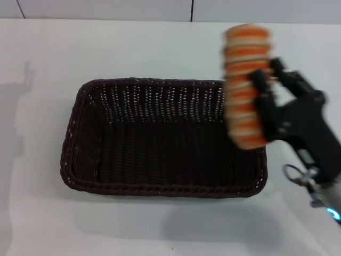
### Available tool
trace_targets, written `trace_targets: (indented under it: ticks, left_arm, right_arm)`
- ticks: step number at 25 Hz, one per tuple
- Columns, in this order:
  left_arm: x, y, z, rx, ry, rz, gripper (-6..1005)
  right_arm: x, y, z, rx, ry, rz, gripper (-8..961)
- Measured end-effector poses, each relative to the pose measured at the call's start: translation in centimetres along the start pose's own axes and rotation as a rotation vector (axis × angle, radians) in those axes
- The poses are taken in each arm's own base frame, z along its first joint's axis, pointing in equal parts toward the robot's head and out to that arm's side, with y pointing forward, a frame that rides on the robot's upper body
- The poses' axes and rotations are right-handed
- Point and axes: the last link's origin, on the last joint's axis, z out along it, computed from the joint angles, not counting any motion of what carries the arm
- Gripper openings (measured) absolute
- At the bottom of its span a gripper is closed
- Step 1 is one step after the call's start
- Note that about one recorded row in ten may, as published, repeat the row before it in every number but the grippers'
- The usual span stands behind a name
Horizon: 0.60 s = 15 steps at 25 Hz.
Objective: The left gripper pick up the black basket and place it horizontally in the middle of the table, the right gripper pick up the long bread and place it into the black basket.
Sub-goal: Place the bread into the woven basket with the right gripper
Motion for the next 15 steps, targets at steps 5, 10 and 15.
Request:
trace_targets:
  ticks: [5, 10, 15]
  left_arm:
    - [-0.2, 0.0, -0.1, -0.001, -0.010, 0.003, 786]
    - [-0.2, -0.1, -0.1, 0.001, -0.013, 0.004, 786]
    - [-0.4, -0.2, -0.2, 0.004, -0.020, 0.005, 785]
  right_arm:
    - [1.4, 0.2, 2.0, -0.060, 0.091, 0.064, 379]
    - [1.8, 0.4, 2.3, -0.071, 0.117, 0.082, 582]
    - [1.2, -1.3, 1.0, 0.078, 0.074, 0.023, 678]
